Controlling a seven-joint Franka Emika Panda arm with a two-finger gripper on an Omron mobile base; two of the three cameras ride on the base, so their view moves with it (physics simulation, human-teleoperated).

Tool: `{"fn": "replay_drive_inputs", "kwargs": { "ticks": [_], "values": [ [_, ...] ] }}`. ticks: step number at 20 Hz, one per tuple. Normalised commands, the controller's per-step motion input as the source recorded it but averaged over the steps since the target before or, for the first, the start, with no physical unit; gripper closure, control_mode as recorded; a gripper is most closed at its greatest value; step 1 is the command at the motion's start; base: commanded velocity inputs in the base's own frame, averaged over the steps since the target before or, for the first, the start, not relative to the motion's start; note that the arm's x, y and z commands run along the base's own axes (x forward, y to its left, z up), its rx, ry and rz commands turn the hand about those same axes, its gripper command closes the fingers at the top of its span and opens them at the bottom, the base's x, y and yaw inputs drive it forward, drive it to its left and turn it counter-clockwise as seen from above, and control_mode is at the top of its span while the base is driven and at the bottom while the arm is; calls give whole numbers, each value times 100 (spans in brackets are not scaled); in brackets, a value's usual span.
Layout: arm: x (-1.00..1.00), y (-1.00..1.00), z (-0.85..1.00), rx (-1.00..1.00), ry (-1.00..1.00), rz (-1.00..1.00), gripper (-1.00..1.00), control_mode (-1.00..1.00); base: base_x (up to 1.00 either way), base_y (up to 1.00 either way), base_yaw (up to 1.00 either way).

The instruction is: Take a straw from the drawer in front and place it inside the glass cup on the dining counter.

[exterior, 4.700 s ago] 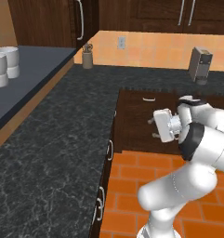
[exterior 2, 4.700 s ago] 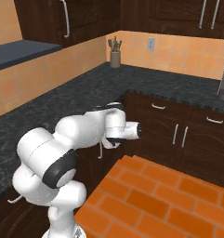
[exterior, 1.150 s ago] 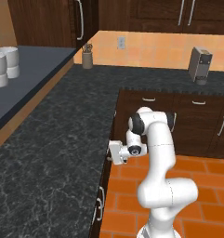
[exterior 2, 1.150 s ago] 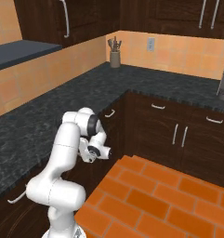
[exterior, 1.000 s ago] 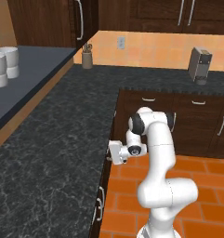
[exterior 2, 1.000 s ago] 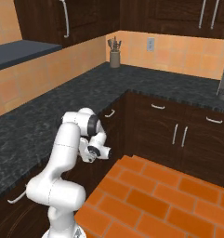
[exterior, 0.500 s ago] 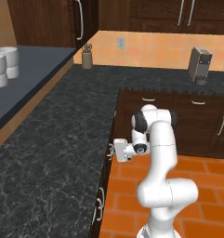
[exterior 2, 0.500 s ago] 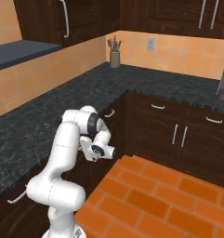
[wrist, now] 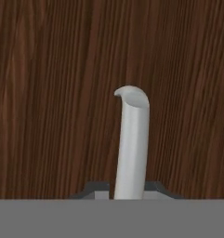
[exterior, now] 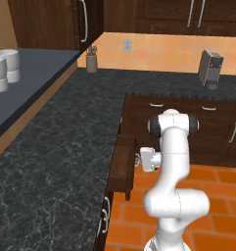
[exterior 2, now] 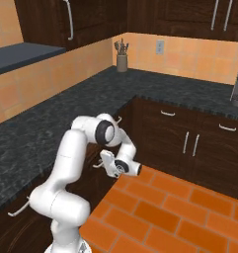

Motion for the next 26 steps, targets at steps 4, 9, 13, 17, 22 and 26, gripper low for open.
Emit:
{"fn": "replay_drive_inputs", "kwargs": {
  "ticks": [4, 9, 13, 17, 22, 26],
  "values": [
    [-32, -100, 25, 0, -1, -1, 100, -100, 0, 0, 0],
    [-25, -100, 25, 0, 0, 0, 100, -100, 0, 0, 0],
    [-29, -89, 17, -4, 0, 0, -100, -100, 0, 0, 0],
    [-71, -62, 41, -19, -1, -5, -100, -100, 0, 0, 0],
    [-49, -33, 100, -27, 1, -16, -100, -100, 0, 0, 0],
    [-30, 0, 100, -27, 1, -13, -100, -100, 0, 0, 0]
  ]
}}
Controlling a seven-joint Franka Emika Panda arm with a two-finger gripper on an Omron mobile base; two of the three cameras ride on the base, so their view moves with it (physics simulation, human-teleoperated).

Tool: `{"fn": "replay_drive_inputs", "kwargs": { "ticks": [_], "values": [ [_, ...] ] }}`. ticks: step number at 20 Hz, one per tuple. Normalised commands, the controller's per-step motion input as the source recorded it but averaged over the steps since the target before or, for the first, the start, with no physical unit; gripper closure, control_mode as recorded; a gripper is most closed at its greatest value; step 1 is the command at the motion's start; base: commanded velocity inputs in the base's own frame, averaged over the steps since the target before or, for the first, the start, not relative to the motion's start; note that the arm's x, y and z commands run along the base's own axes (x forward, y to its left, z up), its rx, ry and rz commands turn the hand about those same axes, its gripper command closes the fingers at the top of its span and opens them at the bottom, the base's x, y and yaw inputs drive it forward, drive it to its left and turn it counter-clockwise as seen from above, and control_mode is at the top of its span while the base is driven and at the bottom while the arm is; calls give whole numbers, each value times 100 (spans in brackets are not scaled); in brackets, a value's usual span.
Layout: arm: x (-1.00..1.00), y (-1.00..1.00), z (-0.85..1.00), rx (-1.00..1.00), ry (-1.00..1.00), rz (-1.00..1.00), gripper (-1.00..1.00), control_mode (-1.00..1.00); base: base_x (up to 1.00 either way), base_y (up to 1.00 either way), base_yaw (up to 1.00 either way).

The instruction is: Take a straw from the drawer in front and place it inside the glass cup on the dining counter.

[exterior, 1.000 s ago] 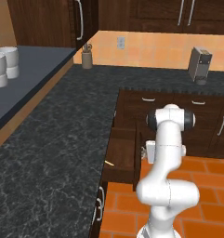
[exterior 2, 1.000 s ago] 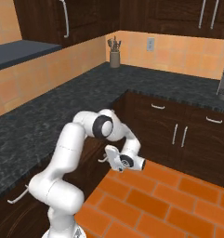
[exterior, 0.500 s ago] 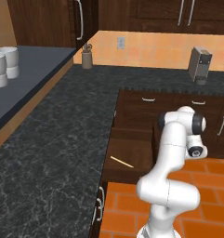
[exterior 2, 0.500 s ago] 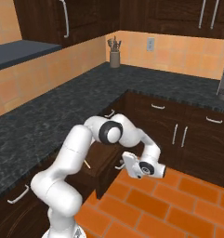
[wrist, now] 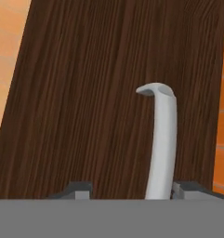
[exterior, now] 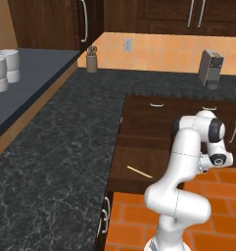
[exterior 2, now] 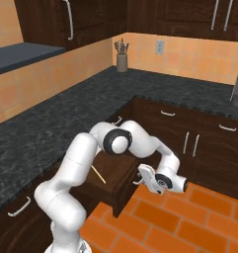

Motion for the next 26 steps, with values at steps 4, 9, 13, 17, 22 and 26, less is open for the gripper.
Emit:
{"fn": "replay_drive_inputs", "kwargs": {
  "ticks": [4, 9, 13, 17, 22, 26],
  "values": [
    [-19, 0, 100, -21, 0, -11, -100, -100, 0, 0, 0],
    [-18, 1, 100, -12, 6, -6, -100, -100, 0, 0, 0],
    [-20, 5, 100, 18, 22, 1, -100, -100, 0, 0, 0],
    [-28, 0, 100, 29, 14, 0, -100, -100, 0, 0, 0],
    [-46, 0, 100, 20, 1, 0, -100, -100, 0, 0, 0],
    [-31, 14, 100, -11, -1, -1, -100, -100, 0, 0, 0]
  ]
}}
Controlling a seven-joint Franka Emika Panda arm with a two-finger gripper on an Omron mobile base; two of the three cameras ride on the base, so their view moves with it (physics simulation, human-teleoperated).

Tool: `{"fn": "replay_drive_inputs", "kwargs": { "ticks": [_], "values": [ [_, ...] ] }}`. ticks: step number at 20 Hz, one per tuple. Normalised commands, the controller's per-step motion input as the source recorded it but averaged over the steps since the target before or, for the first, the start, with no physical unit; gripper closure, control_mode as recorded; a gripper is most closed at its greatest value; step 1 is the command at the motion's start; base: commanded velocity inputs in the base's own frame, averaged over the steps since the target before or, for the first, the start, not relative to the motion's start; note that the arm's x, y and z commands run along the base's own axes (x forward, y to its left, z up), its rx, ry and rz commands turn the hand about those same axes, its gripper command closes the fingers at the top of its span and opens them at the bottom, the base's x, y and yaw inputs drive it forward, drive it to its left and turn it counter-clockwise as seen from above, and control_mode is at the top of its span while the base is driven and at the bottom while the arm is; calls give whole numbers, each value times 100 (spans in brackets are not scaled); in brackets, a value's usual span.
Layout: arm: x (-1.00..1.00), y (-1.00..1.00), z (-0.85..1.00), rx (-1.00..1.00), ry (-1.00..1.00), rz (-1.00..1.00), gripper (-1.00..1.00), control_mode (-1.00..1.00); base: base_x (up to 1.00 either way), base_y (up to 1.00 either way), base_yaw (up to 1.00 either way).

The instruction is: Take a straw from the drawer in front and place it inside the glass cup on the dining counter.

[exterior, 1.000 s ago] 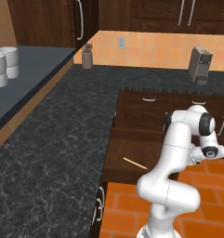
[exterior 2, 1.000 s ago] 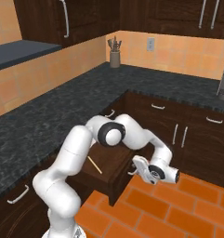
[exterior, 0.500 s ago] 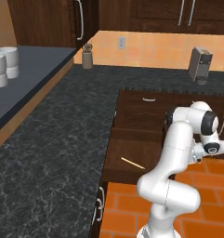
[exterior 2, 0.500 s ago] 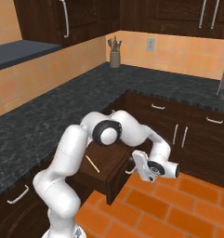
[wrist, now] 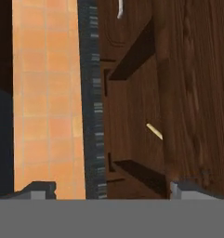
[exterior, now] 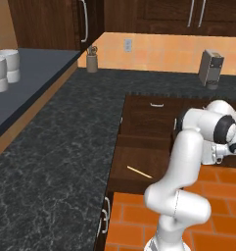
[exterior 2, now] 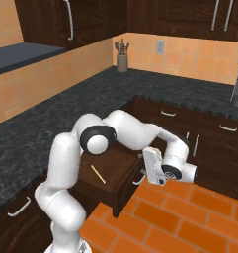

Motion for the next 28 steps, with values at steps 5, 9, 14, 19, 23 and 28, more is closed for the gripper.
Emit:
{"fn": "replay_drive_inputs", "kwargs": {
  "ticks": [5, 9, 14, 19, 23, 28],
  "values": [
    [-2, 62, 100, -37, 0, -6, -100, -100, 0, 0, 0],
    [0, 91, 58, -50, 0, -1, -100, -100, 0, 0, 0],
    [15, 90, -18, -49, 17, 0, -100, -100, 0, 0, 0],
    [38, 59, -36, -38, 28, 0, -100, -100, 0, 0, 0],
    [26, 12, -52, -29, 26, -6, -100, -100, 0, 0, 0],
    [21, -4, -53, -22, 22, -7, -100, -100, 0, 0, 0]
  ]
}}
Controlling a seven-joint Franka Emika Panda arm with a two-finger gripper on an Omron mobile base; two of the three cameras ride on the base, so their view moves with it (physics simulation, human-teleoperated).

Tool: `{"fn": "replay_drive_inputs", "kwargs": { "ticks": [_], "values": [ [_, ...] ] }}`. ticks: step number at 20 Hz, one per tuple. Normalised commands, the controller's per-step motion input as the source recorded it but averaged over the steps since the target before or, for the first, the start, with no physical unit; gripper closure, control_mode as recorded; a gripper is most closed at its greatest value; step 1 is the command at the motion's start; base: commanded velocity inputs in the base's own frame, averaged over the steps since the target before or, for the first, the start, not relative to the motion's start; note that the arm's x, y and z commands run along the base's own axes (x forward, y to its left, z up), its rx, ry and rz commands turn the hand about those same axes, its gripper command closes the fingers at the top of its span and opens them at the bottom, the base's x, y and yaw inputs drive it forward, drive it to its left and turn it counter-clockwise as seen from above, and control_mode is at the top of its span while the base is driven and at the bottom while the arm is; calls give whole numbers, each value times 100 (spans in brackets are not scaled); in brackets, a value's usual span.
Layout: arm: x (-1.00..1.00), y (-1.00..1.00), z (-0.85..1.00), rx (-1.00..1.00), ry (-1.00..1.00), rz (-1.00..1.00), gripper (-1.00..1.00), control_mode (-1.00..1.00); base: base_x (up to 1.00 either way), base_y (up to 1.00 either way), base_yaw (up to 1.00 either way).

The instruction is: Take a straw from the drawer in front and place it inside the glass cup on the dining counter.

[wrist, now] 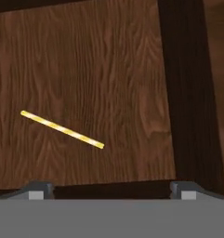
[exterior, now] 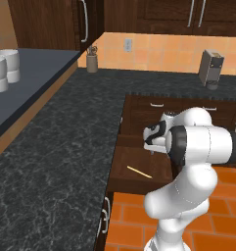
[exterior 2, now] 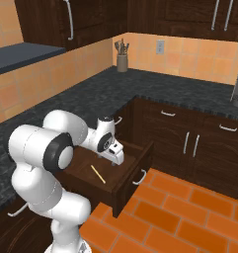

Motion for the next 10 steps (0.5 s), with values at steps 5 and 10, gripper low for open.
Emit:
{"fn": "replay_drive_inputs", "kwargs": {
  "ticks": [5, 10],
  "values": [
    [3, -32, -38, -15, 8, -5, -100, -100, 0, 0, 0],
    [0, -63, -40, -10, 3, -3, -100, -100, 0, 0, 0]
  ]
}}
